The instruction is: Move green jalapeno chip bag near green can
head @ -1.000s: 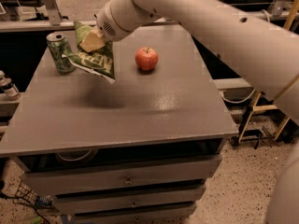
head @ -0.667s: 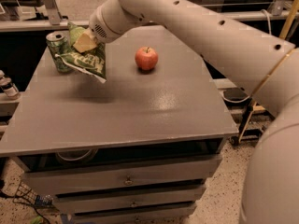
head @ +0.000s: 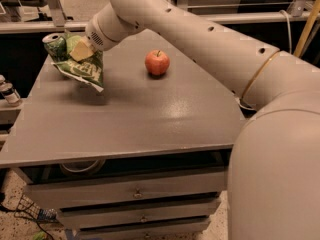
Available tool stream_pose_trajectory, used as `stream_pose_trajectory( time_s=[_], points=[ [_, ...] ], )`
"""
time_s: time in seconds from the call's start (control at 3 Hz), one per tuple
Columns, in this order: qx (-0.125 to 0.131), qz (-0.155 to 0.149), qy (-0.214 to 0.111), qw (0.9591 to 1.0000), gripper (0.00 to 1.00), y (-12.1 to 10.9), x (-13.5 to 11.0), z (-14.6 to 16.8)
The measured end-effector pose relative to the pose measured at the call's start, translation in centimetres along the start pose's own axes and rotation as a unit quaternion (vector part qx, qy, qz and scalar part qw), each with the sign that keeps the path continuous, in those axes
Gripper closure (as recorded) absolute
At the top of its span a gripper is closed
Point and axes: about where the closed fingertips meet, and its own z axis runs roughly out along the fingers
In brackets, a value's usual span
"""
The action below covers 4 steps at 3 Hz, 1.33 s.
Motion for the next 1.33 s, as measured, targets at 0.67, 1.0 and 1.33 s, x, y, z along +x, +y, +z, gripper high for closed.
stream_pose_trajectory(
  time_s=[0.67,1.0,1.33],
  points=[
    [0.015,0.011,0.005,0.9998,1.0,-1.3,1.2,1.0],
    [0.036,0.009,0.001,0.9993,1.0,-2.3,1.7,0.0],
    [0.043,0.009,0.0,0.999,0.74,-3.1,2.2,-0.6]
  ],
)
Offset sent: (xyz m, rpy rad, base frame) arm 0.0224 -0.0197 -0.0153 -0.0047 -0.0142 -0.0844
